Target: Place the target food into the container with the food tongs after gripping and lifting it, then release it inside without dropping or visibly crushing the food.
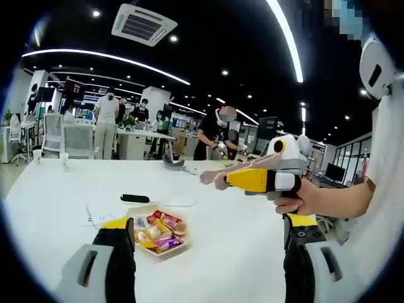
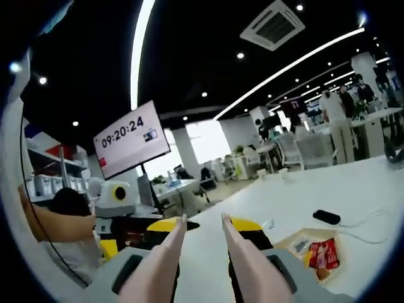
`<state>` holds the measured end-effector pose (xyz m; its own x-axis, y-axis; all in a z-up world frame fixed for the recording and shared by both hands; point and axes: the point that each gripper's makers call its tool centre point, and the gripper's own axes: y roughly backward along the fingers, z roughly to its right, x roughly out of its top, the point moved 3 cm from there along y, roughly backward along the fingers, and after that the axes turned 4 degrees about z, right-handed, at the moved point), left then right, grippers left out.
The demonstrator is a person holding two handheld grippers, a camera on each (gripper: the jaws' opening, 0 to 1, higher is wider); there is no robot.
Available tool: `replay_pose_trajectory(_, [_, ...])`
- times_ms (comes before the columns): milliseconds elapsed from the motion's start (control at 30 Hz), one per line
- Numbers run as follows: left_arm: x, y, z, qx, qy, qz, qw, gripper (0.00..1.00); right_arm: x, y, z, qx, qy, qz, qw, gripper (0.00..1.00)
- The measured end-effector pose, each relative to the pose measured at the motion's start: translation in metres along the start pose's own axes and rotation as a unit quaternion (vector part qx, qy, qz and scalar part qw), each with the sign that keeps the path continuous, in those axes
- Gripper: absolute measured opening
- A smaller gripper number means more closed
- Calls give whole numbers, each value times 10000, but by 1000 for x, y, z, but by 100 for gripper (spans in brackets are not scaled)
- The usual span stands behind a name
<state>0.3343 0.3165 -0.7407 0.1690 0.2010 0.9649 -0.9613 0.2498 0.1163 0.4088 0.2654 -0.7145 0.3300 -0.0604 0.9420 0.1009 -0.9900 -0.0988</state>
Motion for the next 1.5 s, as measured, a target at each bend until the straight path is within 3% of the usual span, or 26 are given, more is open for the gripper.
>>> replay_pose_trajectory(267, [4,-13,17,-356,-116,13,9993,99,4,6,-24,676,-71,-30,9977,29])
replay_pose_trajectory(500, [15,-9,20,-530,-41,142,9985,99,0,10,-38,895,-76,-65,9959,28])
replay_pose_trajectory(667, [24,-2,37,-892,117,316,9954,85,-3,11,-49,1073,-66,-143,9941,28])
replay_pose_trajectory(800, [26,3,39,-859,103,429,9953,87,-3,12,-58,1229,-17,-201,9922,29])
replay_pose_trajectory(1000, [39,14,41,-1162,688,895,9868,76,2,15,-67,1397,-118,-98,9901,28])
replay_pose_trajectory(1200, [36,22,42,-1395,642,808,9848,50,-3,17,-70,1559,64,-320,9872,28])
replay_pose_trajectory(1367, [30,27,44,-1606,738,789,9811,45,-2,23,-73,1702,-93,-297,9849,28])
replay_pose_trajectory(1433, [26,33,48,-1966,1191,791,9700,47,1,25,-76,1788,-284,-194,9833,28])
replay_pose_trajectory(1467, [23,34,46,-1959,1306,772,9688,48,3,25,-76,1807,-348,-158,9828,28])
replay_pose_trajectory(1500, [22,33,43,-1898,1172,770,9718,48,4,25,-77,1870,-395,-161,9814,28])
